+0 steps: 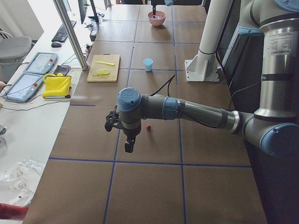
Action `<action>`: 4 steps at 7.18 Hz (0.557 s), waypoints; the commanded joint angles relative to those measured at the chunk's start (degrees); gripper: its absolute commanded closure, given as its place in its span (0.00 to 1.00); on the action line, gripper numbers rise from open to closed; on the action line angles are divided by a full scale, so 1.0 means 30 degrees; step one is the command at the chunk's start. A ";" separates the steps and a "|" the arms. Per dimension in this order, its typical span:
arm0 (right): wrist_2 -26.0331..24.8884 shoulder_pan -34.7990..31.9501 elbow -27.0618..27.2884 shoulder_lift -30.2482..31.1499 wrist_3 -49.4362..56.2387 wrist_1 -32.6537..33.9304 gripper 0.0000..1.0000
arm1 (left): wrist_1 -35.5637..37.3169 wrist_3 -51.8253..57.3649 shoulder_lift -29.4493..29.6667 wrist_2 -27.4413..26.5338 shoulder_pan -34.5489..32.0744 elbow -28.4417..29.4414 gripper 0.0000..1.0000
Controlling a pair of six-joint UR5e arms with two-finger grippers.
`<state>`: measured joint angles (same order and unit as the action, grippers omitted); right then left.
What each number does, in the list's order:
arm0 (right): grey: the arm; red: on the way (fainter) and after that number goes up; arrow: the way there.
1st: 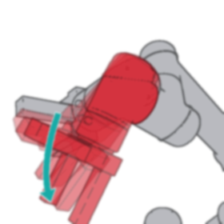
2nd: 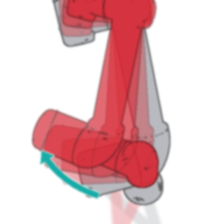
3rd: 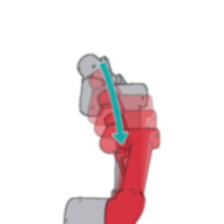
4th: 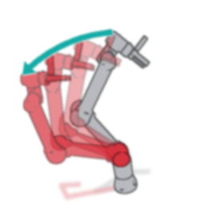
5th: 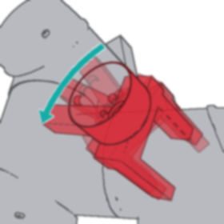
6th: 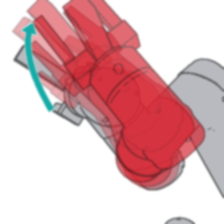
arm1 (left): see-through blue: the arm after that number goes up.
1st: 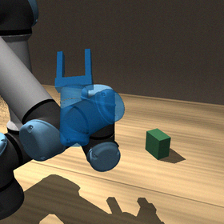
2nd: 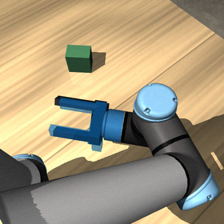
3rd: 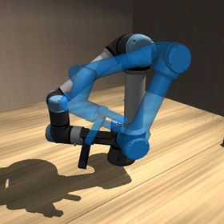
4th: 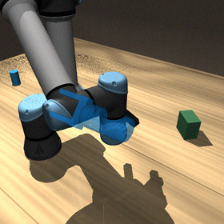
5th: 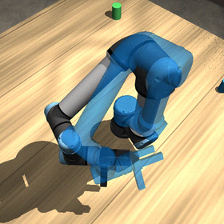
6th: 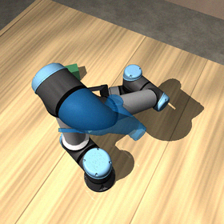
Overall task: Put ice and strawberries in cup
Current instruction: 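Grasp a third batch of ice from the pink bowl with the right gripper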
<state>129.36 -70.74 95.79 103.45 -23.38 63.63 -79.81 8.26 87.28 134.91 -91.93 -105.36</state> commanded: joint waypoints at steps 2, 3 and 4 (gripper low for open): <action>0.0035 0.0026 -0.0027 -0.0001 -0.0029 0.0000 0.71 | 0.0000 0.0000 0.0029 0.0000 0.0000 -0.0037 0.00; 0.0035 0.0026 -0.0027 -0.0001 0.0000 -0.0029 0.89 | 0.0000 0.0000 0.0000 0.0000 0.0000 -0.0066 0.00; 0.0006 0.0026 0.0002 0.0028 0.0087 -0.0058 0.99 | 0.0000 0.0000 0.0000 0.0000 0.0000 -0.0066 0.00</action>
<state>129.44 -70.65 95.72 103.46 -23.35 63.55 -79.80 8.26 87.30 134.91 -91.93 -105.52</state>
